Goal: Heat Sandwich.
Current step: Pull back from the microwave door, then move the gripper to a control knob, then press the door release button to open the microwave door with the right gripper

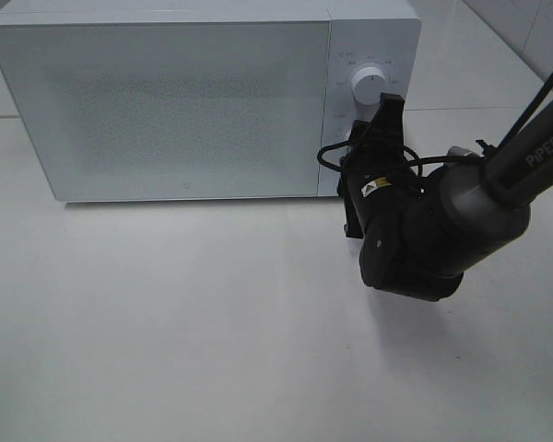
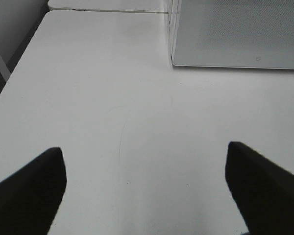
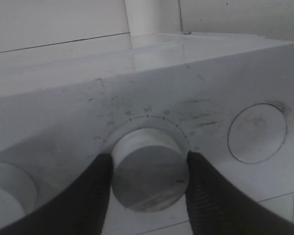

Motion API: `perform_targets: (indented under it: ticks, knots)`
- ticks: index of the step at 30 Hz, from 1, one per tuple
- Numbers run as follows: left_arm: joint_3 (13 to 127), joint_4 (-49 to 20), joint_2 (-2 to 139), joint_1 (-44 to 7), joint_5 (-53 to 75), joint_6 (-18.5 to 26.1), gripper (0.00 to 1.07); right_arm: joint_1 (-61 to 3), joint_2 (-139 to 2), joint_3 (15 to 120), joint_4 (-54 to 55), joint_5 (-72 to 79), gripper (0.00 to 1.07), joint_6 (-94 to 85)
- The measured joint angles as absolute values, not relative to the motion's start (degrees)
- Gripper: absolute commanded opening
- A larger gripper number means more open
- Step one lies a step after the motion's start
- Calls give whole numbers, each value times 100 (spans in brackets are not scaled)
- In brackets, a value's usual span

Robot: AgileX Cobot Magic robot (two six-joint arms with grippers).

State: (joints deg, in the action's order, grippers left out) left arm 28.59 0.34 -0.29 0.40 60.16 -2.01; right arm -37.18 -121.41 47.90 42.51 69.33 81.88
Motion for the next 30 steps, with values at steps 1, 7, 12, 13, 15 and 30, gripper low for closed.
perform_targets:
  ticks: [1, 7, 12, 13, 15, 30]
  knots:
    - [2859, 34, -29, 40, 6016, -201, 82, -3718, -12141, 4790, 4251, 6933, 28, 8130]
    - [2859, 34, -29, 40, 6016, -201, 82, -3718, -12141, 4790, 4217, 6916, 63, 8102]
    - [2859, 34, -29, 40, 6016, -201, 82, -3736, -12141, 4778, 4057, 6790, 80, 8102]
    - [2859, 34, -29, 40, 6016, -201, 82, -3736, -12141, 4773, 4034, 6784, 79, 8096]
    - [2859, 34, -29, 40, 6016, -201, 82, -3736, -12118, 4710, 3753, 6807, 75, 8073]
    - [2859, 34, -29, 40, 6016, -201, 82, -3718, -11001, 3214, 2567, 6921, 73, 6812]
